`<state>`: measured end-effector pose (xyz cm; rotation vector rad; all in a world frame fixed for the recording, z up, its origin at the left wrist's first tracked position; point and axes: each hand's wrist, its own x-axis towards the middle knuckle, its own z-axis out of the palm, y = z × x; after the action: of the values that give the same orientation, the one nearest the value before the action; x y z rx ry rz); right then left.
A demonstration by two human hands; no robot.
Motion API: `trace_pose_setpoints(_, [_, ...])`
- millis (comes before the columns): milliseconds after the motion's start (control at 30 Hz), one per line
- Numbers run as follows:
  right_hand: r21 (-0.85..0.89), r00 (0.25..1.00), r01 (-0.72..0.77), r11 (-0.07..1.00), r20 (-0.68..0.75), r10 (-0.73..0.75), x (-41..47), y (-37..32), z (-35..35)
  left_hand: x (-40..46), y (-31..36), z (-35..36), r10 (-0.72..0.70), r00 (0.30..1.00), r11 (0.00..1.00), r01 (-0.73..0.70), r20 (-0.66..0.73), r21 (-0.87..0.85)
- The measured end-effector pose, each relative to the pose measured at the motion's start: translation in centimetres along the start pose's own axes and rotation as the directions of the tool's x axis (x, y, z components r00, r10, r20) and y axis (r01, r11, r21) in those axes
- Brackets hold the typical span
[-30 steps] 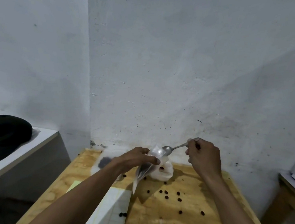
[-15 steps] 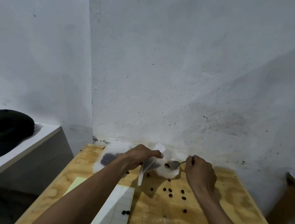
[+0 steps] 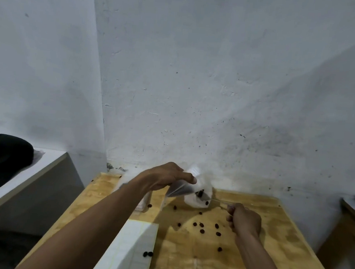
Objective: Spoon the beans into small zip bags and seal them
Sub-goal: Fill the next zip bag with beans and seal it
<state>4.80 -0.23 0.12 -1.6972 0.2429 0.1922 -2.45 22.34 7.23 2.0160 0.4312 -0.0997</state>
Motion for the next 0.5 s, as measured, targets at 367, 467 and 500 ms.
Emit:
trace_pose_setpoints(367, [-0.137,0.966,0.257,0.957,0.025,-0.256,-0.8,-4.3,-3.4,-2.7,-2.4,-0.5,0.064,0.988,0.998,-0.064,-0.137,0.008])
trace_pose_setpoints(467, [-0.090,0.956,0.293,0.952,0.038,-0.291,-1.5,-6.5,-3.8,-2.9,-2.5,-0.2,0.085,0.975,0.996,-0.077,-0.207,0.045])
trace_pose_setpoints(500, [-0.073,0.951,0.308,0.949,0.041,-0.305,-1.7,-7.2,-3.8,-2.7,-2.6,0.0,0.091,0.969,0.995,-0.076,-0.228,0.071])
